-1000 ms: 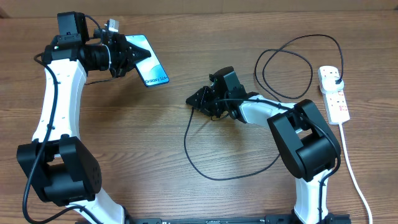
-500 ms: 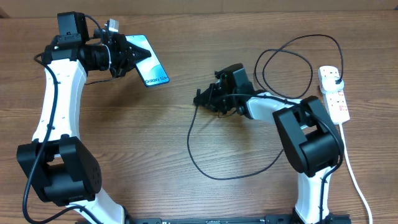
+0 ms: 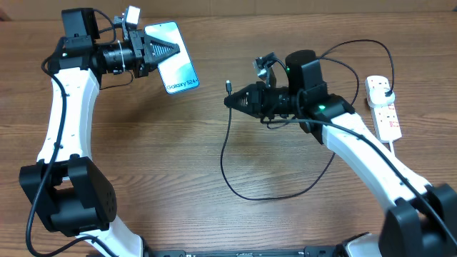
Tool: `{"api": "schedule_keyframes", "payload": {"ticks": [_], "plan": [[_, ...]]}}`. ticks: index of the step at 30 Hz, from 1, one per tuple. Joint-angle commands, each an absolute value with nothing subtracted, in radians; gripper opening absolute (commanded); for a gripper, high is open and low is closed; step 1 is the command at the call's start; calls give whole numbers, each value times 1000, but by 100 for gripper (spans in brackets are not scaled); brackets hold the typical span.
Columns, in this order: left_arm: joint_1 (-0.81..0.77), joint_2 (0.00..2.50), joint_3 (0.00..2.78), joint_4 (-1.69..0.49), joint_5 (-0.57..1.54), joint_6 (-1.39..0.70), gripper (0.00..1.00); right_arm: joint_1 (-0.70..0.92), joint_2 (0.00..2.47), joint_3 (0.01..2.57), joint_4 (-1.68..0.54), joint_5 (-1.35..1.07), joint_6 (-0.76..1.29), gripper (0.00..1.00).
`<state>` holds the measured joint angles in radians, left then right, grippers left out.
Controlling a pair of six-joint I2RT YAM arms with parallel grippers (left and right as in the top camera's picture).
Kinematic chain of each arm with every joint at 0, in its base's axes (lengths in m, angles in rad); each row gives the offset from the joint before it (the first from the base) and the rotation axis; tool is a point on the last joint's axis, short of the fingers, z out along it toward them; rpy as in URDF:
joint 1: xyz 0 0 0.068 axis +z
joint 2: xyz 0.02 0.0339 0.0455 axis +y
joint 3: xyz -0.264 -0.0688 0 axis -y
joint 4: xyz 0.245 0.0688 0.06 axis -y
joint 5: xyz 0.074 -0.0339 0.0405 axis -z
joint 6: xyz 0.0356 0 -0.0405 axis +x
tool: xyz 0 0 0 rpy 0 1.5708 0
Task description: Plug charger to phone and switch on socket
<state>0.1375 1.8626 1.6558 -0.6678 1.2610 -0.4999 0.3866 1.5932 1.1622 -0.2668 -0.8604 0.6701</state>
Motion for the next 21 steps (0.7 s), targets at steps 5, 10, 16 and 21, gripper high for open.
{"api": "schedule_keyframes", "payload": {"ticks": [5,10,16,21], "plan": [[126,1831,1667,-644,1383,-515,4,447,1427,1067,-190,-885,736,4],[91,1831,1667,-562,1416,-619,4,542,1425,1067,-94,-865,790,4],[54,1831,1667,-467,1415,-772,4,574,1425,1067,-75,-842,808,4],[31,1831,1667,-462,1414,-809,4,574,1425,1067,-56,-831,810,4]]}}
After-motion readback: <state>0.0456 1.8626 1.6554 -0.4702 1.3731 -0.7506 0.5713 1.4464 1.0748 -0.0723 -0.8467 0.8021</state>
